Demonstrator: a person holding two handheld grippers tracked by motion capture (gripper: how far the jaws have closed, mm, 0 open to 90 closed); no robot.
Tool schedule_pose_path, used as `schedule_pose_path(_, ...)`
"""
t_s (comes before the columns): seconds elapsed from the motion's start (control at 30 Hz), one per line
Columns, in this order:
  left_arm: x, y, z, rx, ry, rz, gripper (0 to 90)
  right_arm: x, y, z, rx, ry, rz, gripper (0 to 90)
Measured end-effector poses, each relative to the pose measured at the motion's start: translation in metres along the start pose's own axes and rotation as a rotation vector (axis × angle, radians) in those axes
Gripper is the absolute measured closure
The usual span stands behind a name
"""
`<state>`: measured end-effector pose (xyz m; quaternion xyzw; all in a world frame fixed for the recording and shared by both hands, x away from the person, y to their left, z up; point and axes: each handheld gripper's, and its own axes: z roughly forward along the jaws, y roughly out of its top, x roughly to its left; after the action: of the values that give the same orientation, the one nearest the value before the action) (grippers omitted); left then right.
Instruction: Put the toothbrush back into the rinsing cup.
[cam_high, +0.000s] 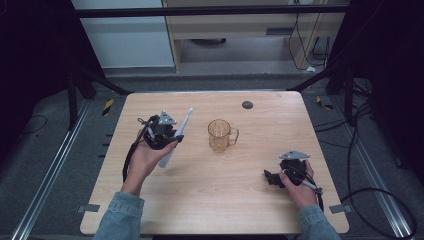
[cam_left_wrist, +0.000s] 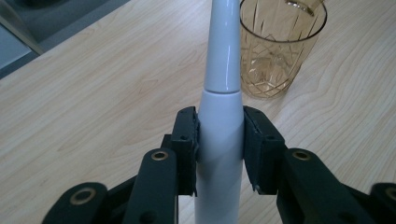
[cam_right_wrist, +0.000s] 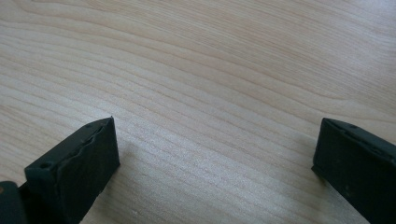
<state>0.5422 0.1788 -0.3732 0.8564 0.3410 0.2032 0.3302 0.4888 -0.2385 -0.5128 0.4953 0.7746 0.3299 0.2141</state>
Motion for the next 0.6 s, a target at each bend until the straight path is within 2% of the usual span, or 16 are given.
schedule_pose_path(0.4, 0.0, 0.01, 0.0, -0.023, -0.013, -0.01, 67.4, 0.0, 0.0, 0.0, 0.0, 0.0, 0.0, 0.4)
schedule_pose_path(0.6, -0.004, 0.018, 0.001, -0.021, -0.013, 0.004, 67.4, 0.0, 0.0, 0.0, 0.0, -0.003, 0.004, 0.3)
